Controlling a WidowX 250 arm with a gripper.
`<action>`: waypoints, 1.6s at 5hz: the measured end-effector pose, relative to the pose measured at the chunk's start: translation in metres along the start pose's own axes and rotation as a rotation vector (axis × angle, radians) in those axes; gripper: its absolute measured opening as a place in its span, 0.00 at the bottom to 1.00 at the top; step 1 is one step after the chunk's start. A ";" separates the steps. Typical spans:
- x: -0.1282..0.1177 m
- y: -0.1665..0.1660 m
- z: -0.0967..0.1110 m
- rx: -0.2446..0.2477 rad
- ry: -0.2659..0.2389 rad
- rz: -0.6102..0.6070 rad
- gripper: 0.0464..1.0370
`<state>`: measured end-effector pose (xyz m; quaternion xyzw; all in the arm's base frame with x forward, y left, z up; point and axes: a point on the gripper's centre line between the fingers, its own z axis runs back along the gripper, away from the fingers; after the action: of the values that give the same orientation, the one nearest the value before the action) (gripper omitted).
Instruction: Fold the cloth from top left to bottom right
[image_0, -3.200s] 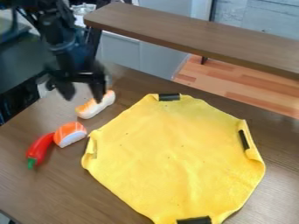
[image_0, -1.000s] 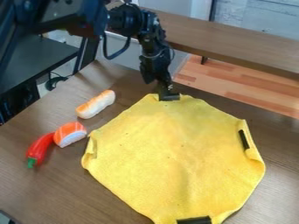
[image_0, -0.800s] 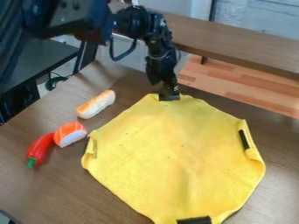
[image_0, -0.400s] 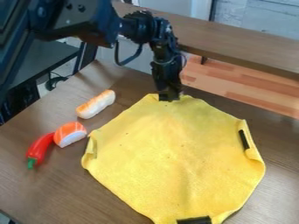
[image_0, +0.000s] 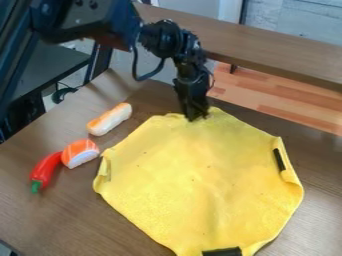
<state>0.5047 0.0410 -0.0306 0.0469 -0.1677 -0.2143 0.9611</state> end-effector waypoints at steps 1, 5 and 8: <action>-0.007 -0.006 0.005 -0.012 0.005 0.001 0.02; -0.043 -0.120 0.113 -0.036 -0.187 -0.284 0.01; -0.122 -0.216 0.129 -0.049 -0.160 -0.465 0.03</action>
<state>0.2713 -0.1047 0.0188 0.0436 -0.2228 -0.4369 0.8704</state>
